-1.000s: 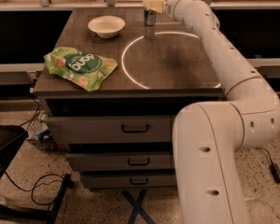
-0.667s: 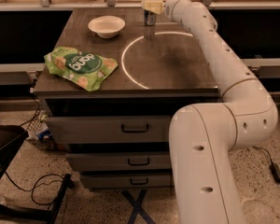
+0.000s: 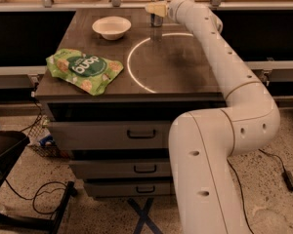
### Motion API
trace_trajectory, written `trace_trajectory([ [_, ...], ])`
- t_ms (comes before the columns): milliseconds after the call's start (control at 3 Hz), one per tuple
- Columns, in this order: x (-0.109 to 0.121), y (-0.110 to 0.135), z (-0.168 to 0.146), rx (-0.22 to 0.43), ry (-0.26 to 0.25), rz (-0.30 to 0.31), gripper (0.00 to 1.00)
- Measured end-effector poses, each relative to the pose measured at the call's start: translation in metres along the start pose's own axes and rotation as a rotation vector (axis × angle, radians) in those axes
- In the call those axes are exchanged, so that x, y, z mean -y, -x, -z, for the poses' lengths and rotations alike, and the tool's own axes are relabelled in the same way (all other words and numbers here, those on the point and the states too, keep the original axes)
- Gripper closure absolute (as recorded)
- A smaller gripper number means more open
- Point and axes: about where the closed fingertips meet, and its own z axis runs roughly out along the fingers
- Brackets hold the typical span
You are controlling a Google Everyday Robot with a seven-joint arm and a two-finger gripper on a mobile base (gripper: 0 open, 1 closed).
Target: Move redbull can near green rice chip bag
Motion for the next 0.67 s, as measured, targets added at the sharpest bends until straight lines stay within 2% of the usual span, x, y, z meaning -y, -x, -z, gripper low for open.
trace_trajectory([
  [667, -0.0115, -0.0049, -0.011, -0.006, 0.014, 0.006, 0.0],
])
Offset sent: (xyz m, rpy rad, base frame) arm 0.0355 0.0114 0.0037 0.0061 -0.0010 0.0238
